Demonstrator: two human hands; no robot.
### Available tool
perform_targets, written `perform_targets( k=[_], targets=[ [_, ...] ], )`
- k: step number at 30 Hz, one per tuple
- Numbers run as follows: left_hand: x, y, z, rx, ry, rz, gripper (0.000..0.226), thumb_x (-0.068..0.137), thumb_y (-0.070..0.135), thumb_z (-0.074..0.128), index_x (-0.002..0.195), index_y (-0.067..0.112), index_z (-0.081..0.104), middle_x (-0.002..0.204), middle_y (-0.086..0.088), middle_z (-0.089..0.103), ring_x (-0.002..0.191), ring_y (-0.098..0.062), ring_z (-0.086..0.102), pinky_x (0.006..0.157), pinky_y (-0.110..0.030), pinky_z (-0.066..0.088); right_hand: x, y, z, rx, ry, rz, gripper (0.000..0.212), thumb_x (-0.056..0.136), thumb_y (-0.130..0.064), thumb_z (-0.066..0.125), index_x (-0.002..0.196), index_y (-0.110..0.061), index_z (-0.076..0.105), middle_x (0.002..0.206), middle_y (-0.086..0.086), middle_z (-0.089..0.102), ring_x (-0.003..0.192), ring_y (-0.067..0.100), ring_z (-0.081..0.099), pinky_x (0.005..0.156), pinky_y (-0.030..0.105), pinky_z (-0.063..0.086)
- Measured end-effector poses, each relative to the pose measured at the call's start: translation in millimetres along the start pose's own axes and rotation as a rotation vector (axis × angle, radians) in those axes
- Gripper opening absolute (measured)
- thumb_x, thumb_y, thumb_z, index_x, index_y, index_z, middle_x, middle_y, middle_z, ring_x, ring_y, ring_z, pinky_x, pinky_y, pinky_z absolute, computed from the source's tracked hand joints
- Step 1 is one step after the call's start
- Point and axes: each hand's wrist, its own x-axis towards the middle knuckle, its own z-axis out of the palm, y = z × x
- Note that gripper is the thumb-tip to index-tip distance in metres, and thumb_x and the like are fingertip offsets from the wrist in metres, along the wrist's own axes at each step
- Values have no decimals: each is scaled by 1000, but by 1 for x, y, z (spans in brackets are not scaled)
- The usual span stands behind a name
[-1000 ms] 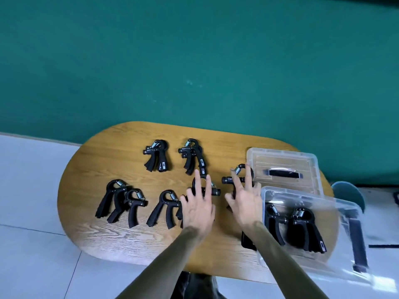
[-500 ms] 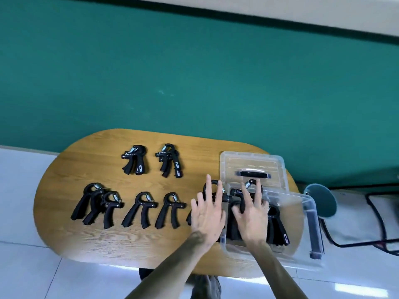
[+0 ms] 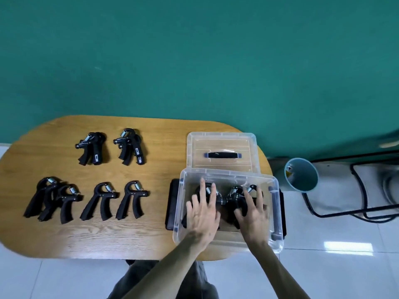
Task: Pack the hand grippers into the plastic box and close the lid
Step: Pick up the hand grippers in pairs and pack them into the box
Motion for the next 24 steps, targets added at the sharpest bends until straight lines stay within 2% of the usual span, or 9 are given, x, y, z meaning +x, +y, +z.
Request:
perform_targets(
  k=[7,11,18,22,24],
  targets=[
    [18,1,32,-15,-95,-105,87,100,37,51,162,22,-7,167,-16,-17,115,-26,43,91,-39,37,13,32,33,50,-135,-24,69,86,-24,67,149,-30,39,168,3,11,110,47,55,91,51,46],
    [30,2,45,-32,-128,-134,86,101,37,48,161,22,-12,166,-15,-24,117,-28,40,93,-41,36,27,37,47,98,-179,-134,71,91,-25,65,153,-29,32,169,1,-2,122,45,49,97,57,46],
    [36,2,66,-58,-138,-158,87,101,32,49,160,21,-13,167,-13,-22,121,-29,39,99,-45,37,29,44,70,73,-180,-194,72,92,-21,66,155,-23,32,169,8,0,132,49,38,103,64,41],
    [36,2,77,-38,-132,-158,91,100,32,51,159,19,-16,167,-14,-21,120,-31,39,99,-48,38,33,50,74,48,-189,-205,75,90,-16,68,155,-24,31,168,10,1,125,49,40,97,64,46],
    [38,2,82,-38,-99,-159,92,98,30,54,160,19,-14,167,-15,-19,117,-30,40,96,-47,40,33,52,74,45,-204,-207,75,90,-14,66,155,-25,29,168,9,-1,127,49,38,97,65,46]
  ],
)
